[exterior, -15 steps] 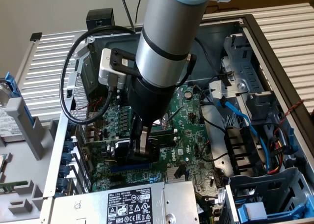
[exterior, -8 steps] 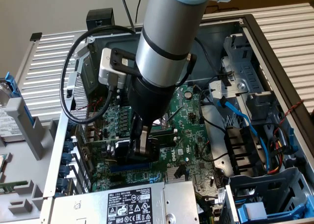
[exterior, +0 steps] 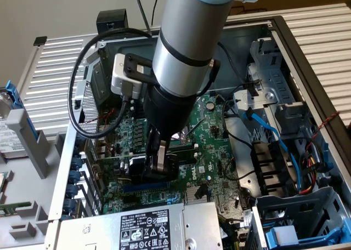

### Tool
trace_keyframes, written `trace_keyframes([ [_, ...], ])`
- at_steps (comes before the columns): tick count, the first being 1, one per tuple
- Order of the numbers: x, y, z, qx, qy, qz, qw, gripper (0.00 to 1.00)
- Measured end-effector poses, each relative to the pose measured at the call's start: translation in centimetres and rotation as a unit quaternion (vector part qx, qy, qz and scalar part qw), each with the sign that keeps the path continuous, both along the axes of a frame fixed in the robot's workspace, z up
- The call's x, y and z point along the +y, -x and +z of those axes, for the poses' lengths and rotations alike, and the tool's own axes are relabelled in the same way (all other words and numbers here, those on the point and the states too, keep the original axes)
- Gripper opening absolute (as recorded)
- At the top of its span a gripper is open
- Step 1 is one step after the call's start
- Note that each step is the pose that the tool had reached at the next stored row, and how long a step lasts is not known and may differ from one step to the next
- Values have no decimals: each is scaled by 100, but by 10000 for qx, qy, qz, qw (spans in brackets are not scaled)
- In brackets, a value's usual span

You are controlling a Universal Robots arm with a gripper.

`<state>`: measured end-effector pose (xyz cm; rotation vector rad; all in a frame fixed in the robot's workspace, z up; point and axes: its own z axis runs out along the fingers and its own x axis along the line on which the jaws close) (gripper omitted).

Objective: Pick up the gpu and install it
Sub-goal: 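Insert the gpu into the slot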

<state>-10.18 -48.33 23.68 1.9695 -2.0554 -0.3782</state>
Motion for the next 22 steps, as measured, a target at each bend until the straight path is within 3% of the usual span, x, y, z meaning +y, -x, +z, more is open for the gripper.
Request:
trace_keyframes([
  [22,22,-16,-49,1,-12,72,10000,29],
])
